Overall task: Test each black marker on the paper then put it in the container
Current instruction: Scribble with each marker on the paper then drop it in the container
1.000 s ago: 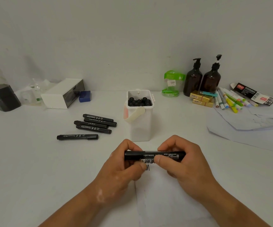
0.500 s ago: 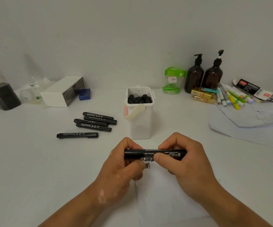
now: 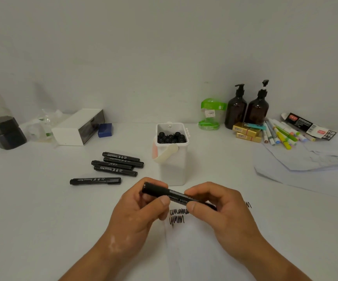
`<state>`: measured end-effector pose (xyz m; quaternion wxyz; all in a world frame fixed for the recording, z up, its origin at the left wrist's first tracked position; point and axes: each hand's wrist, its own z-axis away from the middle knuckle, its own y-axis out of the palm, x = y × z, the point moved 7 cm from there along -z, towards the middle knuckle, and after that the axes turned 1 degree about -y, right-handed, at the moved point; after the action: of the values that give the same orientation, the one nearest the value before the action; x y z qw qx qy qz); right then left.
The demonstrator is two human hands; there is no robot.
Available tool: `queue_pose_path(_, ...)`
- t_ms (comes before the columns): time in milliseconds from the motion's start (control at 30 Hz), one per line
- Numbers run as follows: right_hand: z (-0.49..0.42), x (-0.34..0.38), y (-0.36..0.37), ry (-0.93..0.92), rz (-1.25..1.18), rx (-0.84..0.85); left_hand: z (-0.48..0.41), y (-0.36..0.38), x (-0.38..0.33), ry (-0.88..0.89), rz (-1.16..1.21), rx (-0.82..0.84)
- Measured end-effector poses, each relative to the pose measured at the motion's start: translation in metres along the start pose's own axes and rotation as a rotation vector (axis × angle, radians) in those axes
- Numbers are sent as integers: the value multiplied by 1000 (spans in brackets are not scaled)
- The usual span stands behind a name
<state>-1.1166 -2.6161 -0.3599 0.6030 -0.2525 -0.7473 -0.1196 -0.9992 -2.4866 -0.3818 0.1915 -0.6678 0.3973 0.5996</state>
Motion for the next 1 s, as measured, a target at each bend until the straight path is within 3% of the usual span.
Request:
queue_pose_path(67, 1, -4, 5, 49, -34, 45, 1, 2, -2, 4, 40, -4)
queue_pose_path(200, 4, -9, 20, 68, 2, 162, 3, 10, 1, -10, -146, 87)
queue_pose_path(333, 2, -5, 13, -14, 155, 78, 2, 9, -3, -23, -235, 99)
queue_pose_path(467, -2, -2, -2, -41, 70, -21, 0, 4, -6, -14, -390, 86)
queue_pose_path(800, -1, -9, 5, -20, 36, 141, 4, 13, 7, -32, -617, 309)
queue_pose_path(1000, -12, -13, -31, -27, -13, -83, -3, 0, 4, -56, -578, 207)
